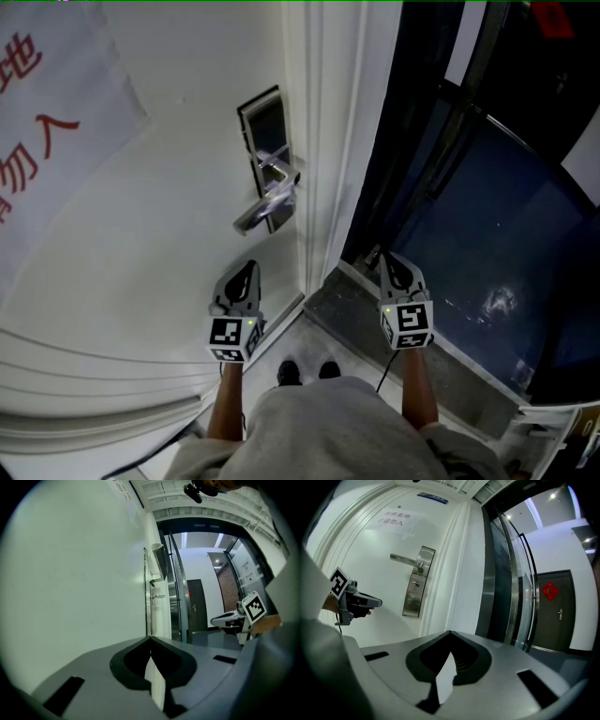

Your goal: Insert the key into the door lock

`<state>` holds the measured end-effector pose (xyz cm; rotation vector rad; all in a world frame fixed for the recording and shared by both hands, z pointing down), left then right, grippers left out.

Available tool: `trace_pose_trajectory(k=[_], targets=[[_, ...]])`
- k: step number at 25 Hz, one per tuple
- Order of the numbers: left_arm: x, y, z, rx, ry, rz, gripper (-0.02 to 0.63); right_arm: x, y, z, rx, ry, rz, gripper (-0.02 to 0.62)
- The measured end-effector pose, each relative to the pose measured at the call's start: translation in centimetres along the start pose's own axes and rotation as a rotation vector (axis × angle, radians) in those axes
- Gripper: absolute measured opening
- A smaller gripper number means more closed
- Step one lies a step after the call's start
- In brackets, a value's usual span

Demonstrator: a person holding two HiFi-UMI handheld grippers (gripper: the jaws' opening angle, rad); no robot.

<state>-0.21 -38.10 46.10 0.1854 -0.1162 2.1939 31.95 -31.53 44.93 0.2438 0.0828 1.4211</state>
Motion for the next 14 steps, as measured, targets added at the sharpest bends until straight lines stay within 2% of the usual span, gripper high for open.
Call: trace_pose_trajectory(k=[8, 14], targets=[[-0.10, 0.19, 0.09, 0.002, 0.022, -0.002, 0.018, -0.47, 0.06, -0.16, -0.007, -0.007, -0.003, 0.021], [-0.52, 0.08, -0.16, -0.008, -0.007, 0.014, 0.018, -0.67, -0.03, 0.03, -0.012, -0.006, -0.001, 0.021]])
Point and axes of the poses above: the fingertips, and each gripper's own axes: x backward along the fingers, y to its left, z out of its underside, the point moved 9 cm from there along x, backward along the fingers, and after that the axes turned 14 degrees about -y, right-handed, at the moved point
